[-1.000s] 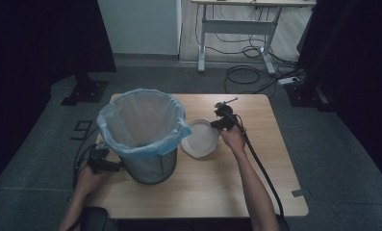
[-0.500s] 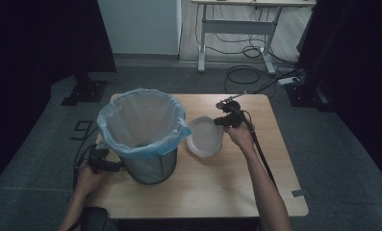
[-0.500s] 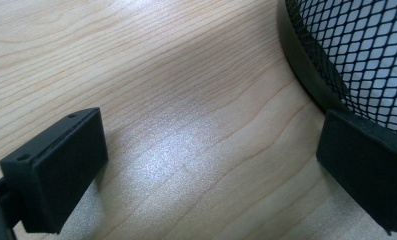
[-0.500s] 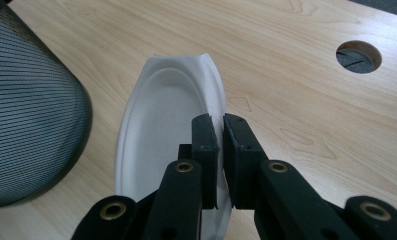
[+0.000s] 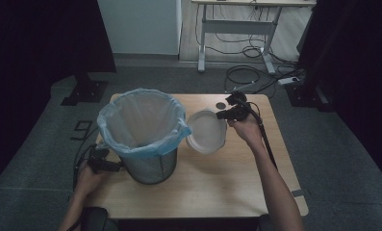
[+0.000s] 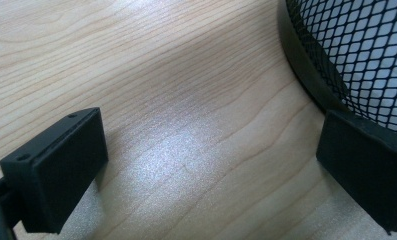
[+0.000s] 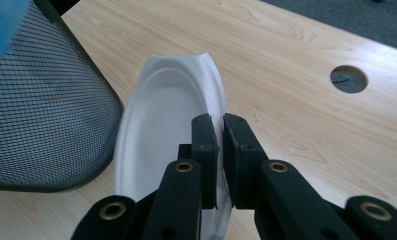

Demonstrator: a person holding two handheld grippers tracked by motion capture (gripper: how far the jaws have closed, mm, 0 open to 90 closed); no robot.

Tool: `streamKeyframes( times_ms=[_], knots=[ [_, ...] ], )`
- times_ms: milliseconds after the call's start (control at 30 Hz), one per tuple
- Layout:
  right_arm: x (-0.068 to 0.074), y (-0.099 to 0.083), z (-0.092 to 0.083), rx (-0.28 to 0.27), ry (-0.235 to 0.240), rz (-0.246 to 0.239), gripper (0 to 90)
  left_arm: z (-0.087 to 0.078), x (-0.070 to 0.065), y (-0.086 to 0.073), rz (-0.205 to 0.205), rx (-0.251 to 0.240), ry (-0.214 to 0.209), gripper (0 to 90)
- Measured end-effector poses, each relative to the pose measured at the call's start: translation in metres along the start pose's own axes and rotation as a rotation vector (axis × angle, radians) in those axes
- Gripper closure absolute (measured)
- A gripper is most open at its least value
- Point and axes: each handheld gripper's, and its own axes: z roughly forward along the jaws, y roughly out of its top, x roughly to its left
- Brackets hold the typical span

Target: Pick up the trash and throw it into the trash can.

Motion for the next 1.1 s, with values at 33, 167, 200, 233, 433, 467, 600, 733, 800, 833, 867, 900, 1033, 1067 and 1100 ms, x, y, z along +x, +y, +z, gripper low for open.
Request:
streamKeyframes(
  times_ms=[33, 167, 200, 233, 433, 467, 600, 733, 800, 833, 867, 900, 1033, 1067, 1100],
  knots=[
    [0.0, 0.0, 0.0, 0.0, 0.0, 0.0, 83.8, 0.0, 0.0, 0.0, 0.0, 0.0, 0.0, 0.0],
    [0.005, 0.01, -0.016, -0.009, -0.001, -0.008, 83.8, 0.0, 0.0, 0.0, 0.0, -0.002, 0.001, 0.0],
    [0.005, 0.011, -0.018, -0.014, 0.006, -0.007, 83.8, 0.0, 0.0, 0.0, 0.0, -0.002, 0.001, 0.0],
    [0.006, 0.014, -0.021, -0.015, 0.01, -0.002, 83.8, 0.0, 0.0, 0.0, 0.0, -0.001, 0.001, 0.0],
    [0.008, 0.026, -0.035, -0.022, 0.011, 0.001, 83.7, 0.0, 0.0, 0.0, 0.0, -0.001, 0.0, 0.0],
    [0.008, 0.029, -0.038, -0.024, 0.012, 0.0, 83.7, 0.0, 0.0, 0.0, 0.0, -0.001, 0.001, 0.0],
    [0.012, 0.039, -0.047, -0.034, 0.012, 0.002, 83.7, 0.0, 0.0, 0.0, 0.0, -0.001, 0.001, 0.0],
    [0.016, 0.051, -0.057, -0.045, 0.013, -0.004, 83.6, 0.0, 0.0, 0.0, 0.0, -0.001, 0.0, 0.0],
    [0.018, 0.058, -0.062, -0.051, 0.013, -0.008, 83.7, 0.0, 0.0, 0.0, 0.0, -0.001, 0.0, 0.0],
    [0.018, 0.058, -0.062, -0.051, 0.013, -0.008, 83.7, 0.0, 0.0, 0.0, 0.0, -0.001, 0.0, 0.0],
    [0.019, 0.064, -0.067, -0.059, 0.015, -0.005, 83.6, 0.0, 0.0, 0.0, 0.0, -0.001, 0.0, 0.0],
    [0.019, 0.064, -0.067, -0.059, 0.015, -0.005, 83.6, 0.0, 0.0, 0.0, 0.0, -0.001, 0.0, 0.0],
    [0.019, 0.075, -0.075, -0.07, 0.009, -0.003, 83.7, 0.0, 0.0, 0.0, 0.0, -0.001, 0.001, 0.0],
    [0.019, 0.081, -0.079, -0.076, 0.003, -0.002, 83.7, 0.0, 0.0, 0.0, 0.0, -0.001, 0.0, 0.0],
    [0.019, 0.082, -0.08, -0.078, 0.005, 0.002, 83.7, 0.0, 0.0, 0.0, 0.0, -0.001, 0.001, 0.0]
  ],
)
